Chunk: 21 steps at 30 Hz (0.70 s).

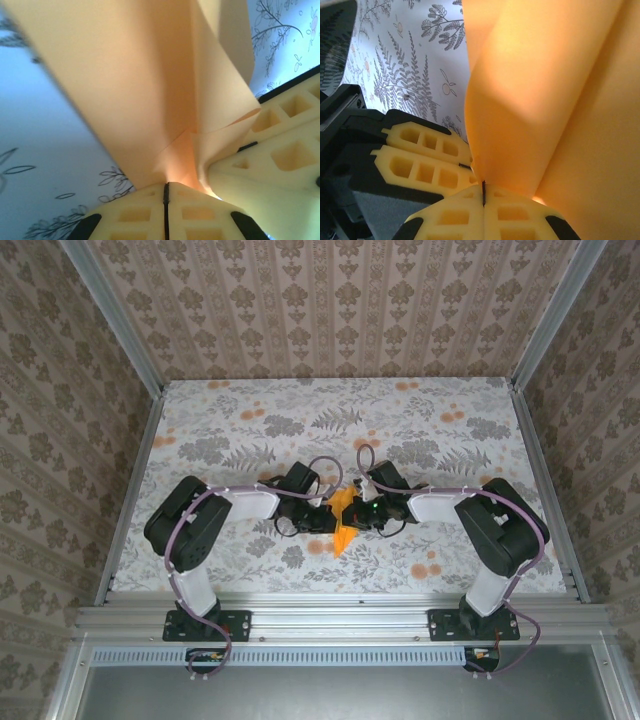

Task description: Fold a paper plane with a square sheet of paper (pick it up from the middle)

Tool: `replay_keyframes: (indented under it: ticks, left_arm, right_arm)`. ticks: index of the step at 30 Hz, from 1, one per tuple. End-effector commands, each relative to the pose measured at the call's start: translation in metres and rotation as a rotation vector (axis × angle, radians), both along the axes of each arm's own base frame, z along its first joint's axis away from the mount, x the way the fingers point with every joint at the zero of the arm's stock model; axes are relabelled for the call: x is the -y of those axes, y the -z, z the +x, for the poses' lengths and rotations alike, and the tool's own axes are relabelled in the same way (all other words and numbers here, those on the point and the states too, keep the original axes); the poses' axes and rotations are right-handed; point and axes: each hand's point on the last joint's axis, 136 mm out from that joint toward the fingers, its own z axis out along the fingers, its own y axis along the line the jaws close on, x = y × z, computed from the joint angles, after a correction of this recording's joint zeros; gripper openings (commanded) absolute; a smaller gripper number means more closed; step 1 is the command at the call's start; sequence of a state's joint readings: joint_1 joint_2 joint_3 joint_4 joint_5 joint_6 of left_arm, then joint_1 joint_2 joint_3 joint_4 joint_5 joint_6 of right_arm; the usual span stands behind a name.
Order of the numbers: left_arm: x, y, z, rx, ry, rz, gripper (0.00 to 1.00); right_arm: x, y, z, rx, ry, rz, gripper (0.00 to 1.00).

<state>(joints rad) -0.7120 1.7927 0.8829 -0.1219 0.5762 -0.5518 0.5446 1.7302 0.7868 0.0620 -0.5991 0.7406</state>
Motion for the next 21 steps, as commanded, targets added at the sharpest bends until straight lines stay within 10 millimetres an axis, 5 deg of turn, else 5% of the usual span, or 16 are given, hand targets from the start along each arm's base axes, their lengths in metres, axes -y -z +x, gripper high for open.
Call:
replay_keyframes:
  ticks: [1,21]
  left_arm:
    - [-0.020,0.013,0.006,0.014,-0.057,0.078,0.06]
    - [-0.023,-0.022,0.014,0.081,-0.059,0.062,0.10]
  right_arm:
    - [-0.008,-0.002,-0.001,-0.023,-0.002,0.030,0.08]
    - [-0.005,0.000,0.002,-0.040,0.035,0.041,0.07]
